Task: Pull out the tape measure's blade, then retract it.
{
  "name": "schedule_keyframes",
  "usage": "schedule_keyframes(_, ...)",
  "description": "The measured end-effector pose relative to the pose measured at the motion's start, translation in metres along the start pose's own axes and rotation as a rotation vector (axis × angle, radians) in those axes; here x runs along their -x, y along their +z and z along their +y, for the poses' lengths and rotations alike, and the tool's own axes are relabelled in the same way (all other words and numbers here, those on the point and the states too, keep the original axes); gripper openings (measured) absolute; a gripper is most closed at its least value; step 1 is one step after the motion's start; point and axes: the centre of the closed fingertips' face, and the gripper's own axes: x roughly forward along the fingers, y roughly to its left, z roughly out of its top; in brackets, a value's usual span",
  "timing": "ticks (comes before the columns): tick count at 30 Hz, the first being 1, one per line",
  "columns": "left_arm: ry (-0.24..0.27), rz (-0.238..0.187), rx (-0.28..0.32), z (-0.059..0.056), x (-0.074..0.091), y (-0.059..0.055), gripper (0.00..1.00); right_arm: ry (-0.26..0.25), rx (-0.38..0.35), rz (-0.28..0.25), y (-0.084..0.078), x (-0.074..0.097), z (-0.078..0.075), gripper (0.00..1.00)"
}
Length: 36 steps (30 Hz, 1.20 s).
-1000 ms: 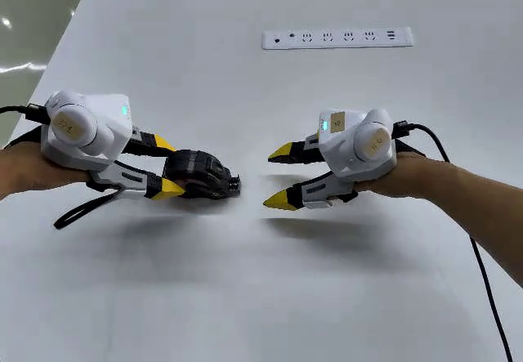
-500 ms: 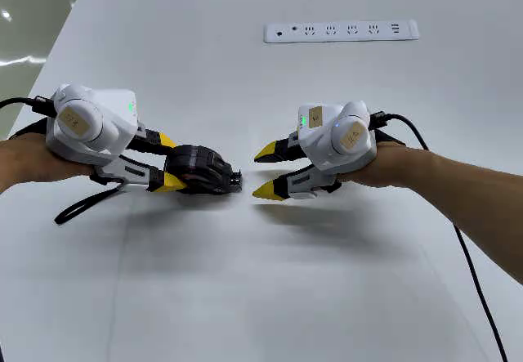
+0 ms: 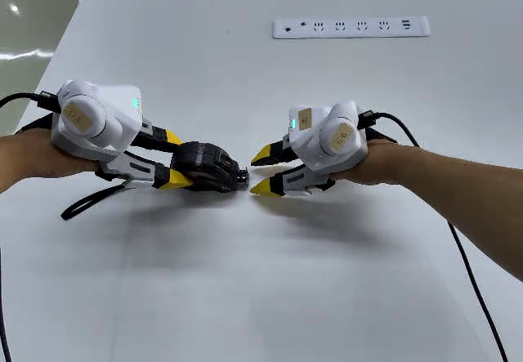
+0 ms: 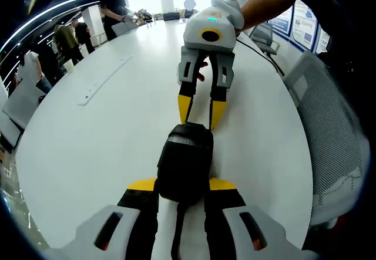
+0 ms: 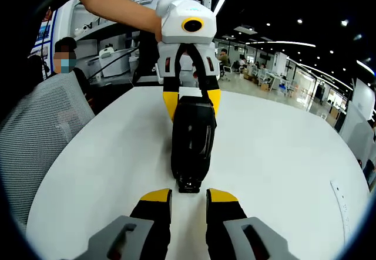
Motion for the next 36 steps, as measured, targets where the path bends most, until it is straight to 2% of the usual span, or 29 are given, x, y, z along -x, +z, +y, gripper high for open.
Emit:
schedule_keyframes(19, -0.008, -0.009, 0.021, -0.001, 0.000, 0.000, 0.24, 0.020, -0.003, 0.005, 0.003, -0.015, 0.001, 0.12)
schedule_keyframes(28, -0.016, -0.017, 0.033, -0.001, 0.000, 0.000, 0.24, 0.023, -0.010, 0.002, 0.003, -0.014, 0.002, 0.10)
schedule_keyframes(36, -0.018, -0.019, 0.044, -0.001, 0.000, 0.000, 0.24, 0.019, 0.017, 0.010, 0.003, -0.014, 0.002, 0.09)
